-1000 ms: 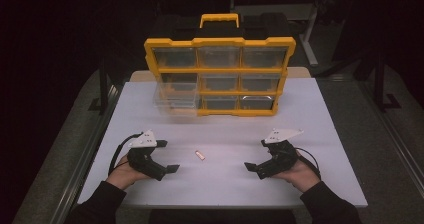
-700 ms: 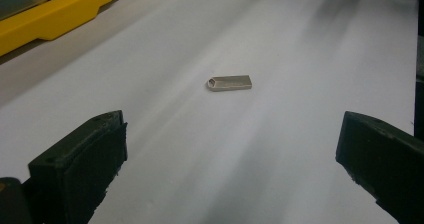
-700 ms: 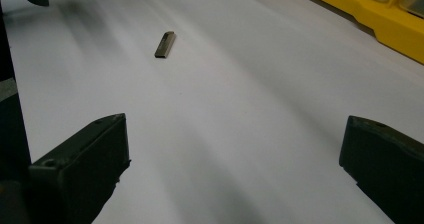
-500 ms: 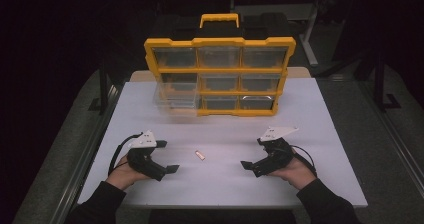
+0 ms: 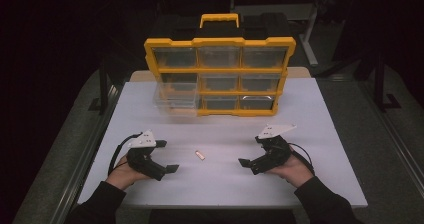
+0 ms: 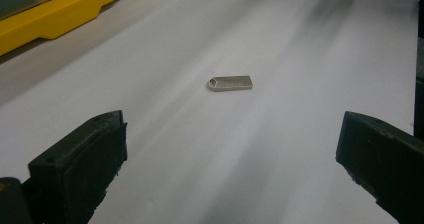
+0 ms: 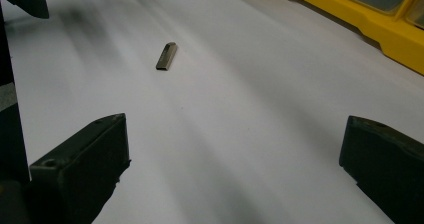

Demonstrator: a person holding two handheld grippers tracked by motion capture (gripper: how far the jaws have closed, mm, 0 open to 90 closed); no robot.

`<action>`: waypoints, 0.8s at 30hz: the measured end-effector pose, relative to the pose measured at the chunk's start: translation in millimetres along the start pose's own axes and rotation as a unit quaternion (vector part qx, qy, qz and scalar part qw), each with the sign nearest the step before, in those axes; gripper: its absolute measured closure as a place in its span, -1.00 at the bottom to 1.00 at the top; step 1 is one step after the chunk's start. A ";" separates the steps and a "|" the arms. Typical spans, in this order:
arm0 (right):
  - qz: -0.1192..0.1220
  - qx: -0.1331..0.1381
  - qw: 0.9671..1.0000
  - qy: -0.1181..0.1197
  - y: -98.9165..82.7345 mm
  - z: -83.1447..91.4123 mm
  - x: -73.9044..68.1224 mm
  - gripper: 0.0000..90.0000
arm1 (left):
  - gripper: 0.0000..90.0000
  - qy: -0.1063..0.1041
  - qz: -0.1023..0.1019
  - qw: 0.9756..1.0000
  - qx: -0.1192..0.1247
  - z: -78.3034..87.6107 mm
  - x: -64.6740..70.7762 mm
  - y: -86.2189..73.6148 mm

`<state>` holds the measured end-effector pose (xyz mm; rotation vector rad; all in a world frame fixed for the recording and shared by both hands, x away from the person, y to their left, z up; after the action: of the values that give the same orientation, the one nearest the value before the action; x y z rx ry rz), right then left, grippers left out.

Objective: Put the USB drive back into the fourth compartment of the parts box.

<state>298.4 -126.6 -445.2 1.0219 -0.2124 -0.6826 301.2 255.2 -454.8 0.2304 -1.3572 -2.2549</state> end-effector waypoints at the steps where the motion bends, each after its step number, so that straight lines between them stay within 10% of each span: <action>1: 0.000 0.000 1.000 0.000 0.3 -0.4 -0.2 -1.00 | -1.00 0.000 0.000 1.000 0.000 0.0 -0.1 0.0; 24: 0.013 -0.003 1.000 0.014 13.9 -17.9 -6.9 -1.00 | -1.00 0.000 0.000 1.000 0.002 0.4 0.0 0.1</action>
<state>307.3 -104.9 -441.8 1.0209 -0.1985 -0.6448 301.0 255.5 -454.4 0.2307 -1.3611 -2.2530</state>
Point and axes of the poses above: each handheld gripper's, and its own axes: z roughly backward along the jaws, y roughly out of its top, x roughly to its right, the point moved 1 cm from there along -z, roughly forward along the jaws, and after that the axes turned 7 degrees about x, right-handed, at the moved point
